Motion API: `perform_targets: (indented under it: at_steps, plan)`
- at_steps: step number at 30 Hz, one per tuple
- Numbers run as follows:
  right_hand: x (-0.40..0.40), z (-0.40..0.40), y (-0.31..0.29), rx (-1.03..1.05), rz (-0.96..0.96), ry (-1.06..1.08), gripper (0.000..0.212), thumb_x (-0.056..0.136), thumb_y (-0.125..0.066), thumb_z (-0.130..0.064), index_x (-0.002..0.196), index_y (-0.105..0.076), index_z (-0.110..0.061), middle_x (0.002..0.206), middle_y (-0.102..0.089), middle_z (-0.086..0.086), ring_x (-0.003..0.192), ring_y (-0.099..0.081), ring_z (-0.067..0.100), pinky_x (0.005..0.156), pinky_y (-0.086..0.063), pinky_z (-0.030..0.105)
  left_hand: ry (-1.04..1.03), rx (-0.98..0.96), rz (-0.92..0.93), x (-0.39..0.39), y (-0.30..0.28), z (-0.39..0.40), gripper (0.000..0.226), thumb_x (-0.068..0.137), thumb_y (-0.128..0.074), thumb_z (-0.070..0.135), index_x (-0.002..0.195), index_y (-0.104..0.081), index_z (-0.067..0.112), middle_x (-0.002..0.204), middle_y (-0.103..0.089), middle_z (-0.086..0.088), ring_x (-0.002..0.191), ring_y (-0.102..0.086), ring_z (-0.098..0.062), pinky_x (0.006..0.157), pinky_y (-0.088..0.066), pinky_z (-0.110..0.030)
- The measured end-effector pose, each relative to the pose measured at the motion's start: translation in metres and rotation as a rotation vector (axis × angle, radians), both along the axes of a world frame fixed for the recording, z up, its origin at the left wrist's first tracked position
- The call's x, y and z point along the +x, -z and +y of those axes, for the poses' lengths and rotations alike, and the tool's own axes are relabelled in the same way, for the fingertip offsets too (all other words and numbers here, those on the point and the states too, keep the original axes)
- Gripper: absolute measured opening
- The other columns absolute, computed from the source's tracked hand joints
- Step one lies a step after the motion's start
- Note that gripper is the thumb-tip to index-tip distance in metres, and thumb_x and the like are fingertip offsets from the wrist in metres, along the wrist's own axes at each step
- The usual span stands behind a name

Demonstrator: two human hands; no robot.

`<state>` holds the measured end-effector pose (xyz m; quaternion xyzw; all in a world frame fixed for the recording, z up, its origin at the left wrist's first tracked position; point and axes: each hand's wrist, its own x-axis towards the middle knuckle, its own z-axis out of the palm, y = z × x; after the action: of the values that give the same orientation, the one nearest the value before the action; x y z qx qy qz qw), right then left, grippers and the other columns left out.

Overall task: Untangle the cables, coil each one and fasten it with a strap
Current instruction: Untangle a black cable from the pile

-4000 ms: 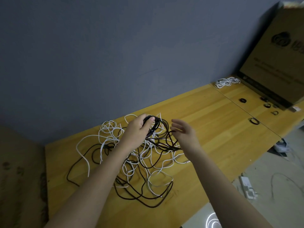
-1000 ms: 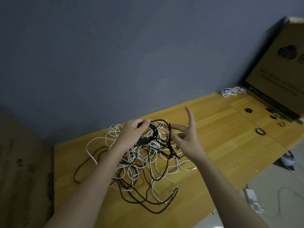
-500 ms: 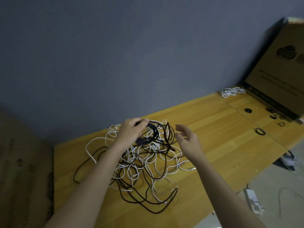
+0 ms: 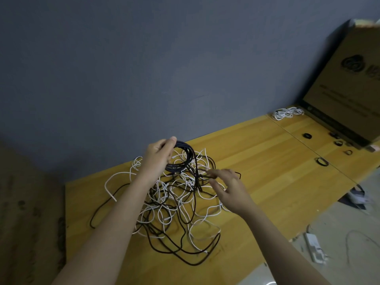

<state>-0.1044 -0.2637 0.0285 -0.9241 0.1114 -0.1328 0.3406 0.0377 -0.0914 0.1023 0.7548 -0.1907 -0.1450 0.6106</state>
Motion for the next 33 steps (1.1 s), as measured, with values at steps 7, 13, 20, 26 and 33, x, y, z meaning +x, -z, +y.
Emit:
perform_targets:
  at_steps: [7, 13, 20, 26, 33]
  plan:
    - [0.012, 0.033, -0.003, 0.529, -0.111, 0.358, 0.058, 0.075, -0.074, -0.047, 0.119, -0.048, -0.019, 0.113, -0.053, -0.007, 0.101, -0.054, 0.003, 0.078, -0.043, 0.008, 0.080, -0.067, 0.043, -0.009, -0.011, -0.009, 0.041, 0.100, -0.044, 0.031, 0.062, -0.038, 0.017, 0.043, -0.029, 0.009, 0.045, -0.028, -0.009, 0.067, -0.036, -0.036]
    - [0.026, 0.039, -0.008, 0.608, -0.207, 0.311, 0.022, 0.097, -0.054, -0.011, 0.084, -0.061, -0.028, 0.075, -0.065, -0.005, 0.066, -0.062, 0.001, 0.064, -0.046, 0.017, -0.045, -0.105, 0.074, -0.006, -0.011, -0.006, 0.040, 0.100, -0.042, 0.038, 0.066, -0.040, 0.018, 0.045, -0.031, 0.010, 0.047, -0.031, -0.007, 0.067, -0.039, -0.031]
    - [0.027, 0.026, -0.008, 0.371, -0.010, 0.127, 0.019, 0.090, -0.065, -0.028, 0.108, -0.063, -0.021, 0.097, -0.053, -0.012, 0.074, -0.055, 0.004, 0.068, -0.046, 0.020, -0.170, -0.142, 0.106, -0.001, -0.003, -0.002, 0.040, 0.100, -0.038, 0.043, 0.070, -0.043, 0.017, 0.047, -0.030, 0.010, 0.046, -0.030, -0.007, 0.062, -0.038, -0.029]
    - [0.027, 0.007, -0.011, 0.540, 0.003, 0.198, 0.019, 0.098, -0.052, -0.014, 0.083, -0.057, -0.025, 0.072, -0.056, -0.001, 0.072, -0.055, 0.018, 0.070, -0.048, 0.032, -0.372, -0.302, 0.274, 0.010, 0.005, 0.000, 0.041, 0.102, -0.039, 0.039, 0.067, -0.041, 0.017, 0.038, -0.026, 0.012, 0.036, -0.027, -0.005, 0.055, -0.041, -0.026]
    - [0.014, -0.017, 0.015, 0.612, 0.056, 0.287, 0.013, 0.098, -0.050, -0.009, 0.091, -0.060, -0.010, 0.066, -0.047, 0.003, 0.054, -0.048, 0.011, 0.052, -0.052, 0.026, -0.490, -0.485, 0.385, 0.028, 0.006, 0.008, 0.039, 0.102, -0.041, 0.036, 0.068, -0.043, 0.017, 0.044, -0.029, 0.010, 0.039, -0.027, -0.007, 0.050, -0.037, -0.022]
